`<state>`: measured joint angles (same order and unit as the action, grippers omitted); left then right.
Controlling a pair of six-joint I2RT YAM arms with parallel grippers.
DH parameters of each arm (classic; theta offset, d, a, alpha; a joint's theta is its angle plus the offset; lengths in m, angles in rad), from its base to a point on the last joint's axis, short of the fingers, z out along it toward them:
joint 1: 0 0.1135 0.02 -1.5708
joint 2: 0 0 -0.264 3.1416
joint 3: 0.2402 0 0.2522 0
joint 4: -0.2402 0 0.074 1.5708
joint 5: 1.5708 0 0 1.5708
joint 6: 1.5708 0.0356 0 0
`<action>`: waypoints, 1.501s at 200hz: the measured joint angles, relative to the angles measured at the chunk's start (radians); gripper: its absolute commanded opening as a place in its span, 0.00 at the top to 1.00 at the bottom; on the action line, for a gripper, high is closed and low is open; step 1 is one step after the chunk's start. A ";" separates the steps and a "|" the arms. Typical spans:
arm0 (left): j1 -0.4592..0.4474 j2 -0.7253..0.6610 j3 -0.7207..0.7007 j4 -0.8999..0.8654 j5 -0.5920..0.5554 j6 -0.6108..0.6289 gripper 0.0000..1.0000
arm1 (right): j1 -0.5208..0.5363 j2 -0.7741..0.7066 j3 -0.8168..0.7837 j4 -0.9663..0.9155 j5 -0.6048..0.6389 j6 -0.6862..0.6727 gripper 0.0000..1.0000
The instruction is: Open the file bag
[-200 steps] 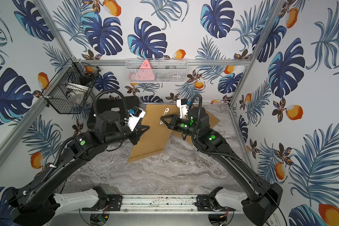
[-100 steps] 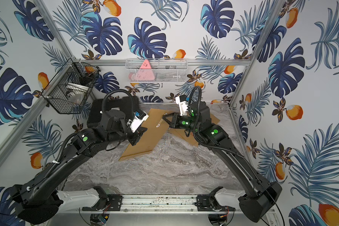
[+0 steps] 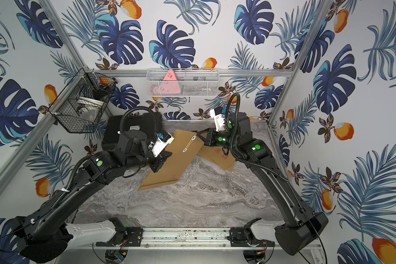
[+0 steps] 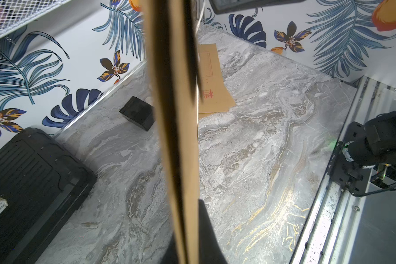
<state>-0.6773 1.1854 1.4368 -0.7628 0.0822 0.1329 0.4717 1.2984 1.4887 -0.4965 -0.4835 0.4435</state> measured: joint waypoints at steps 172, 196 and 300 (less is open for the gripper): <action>-0.001 -0.137 -0.211 0.227 0.148 -0.250 1.00 | -0.054 -0.089 -0.062 -0.107 0.006 -0.157 1.00; -0.001 -0.150 -0.236 0.280 0.148 -0.307 1.00 | -0.054 -0.109 -0.078 -0.090 -0.017 -0.178 1.00; -0.001 -0.163 -0.295 0.463 0.153 -0.472 1.00 | -0.054 -0.099 -0.104 -0.076 -0.101 -0.285 1.00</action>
<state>-0.6785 1.0229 1.1419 -0.2993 0.2352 -0.3389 0.4179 1.1992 1.3846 -0.5720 -0.5850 0.1589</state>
